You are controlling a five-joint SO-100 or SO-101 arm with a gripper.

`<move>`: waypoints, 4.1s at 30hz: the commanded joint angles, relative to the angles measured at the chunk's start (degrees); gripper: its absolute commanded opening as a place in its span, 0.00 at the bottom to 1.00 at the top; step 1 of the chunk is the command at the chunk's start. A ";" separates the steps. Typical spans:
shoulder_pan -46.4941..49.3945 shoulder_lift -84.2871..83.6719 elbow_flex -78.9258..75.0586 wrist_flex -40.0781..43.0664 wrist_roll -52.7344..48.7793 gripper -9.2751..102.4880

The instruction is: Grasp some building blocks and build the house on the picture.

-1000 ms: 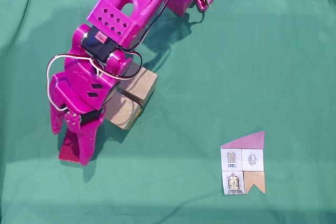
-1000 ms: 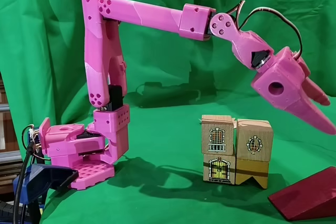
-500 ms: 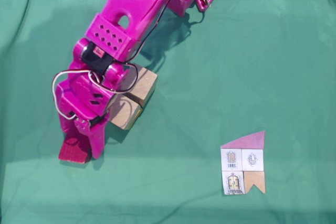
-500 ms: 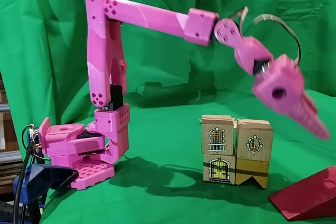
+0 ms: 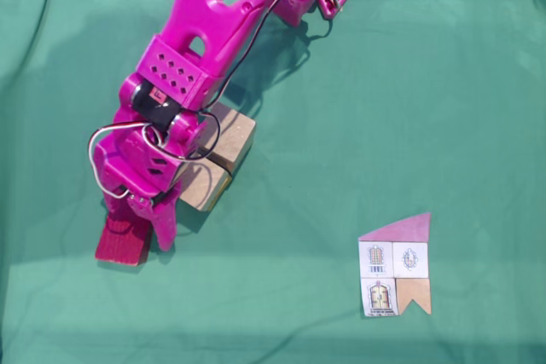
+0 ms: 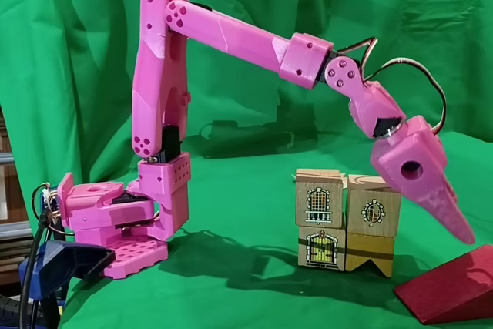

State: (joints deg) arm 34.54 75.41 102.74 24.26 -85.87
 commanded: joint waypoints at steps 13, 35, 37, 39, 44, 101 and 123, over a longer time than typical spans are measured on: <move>1.32 -0.44 -1.58 -0.79 0.18 0.40; 3.25 -6.94 -12.13 -0.70 -0.44 0.40; 3.25 -7.12 -12.13 -0.70 -0.53 0.40; 3.25 -7.38 -12.13 -0.70 -0.62 0.40; 3.16 -8.00 -11.87 -0.62 -0.79 0.41; 2.55 -18.63 -21.53 -0.62 -7.91 0.40; 2.46 -18.72 -22.15 -0.62 -9.58 0.40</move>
State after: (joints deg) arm 36.56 56.25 82.88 23.91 -94.92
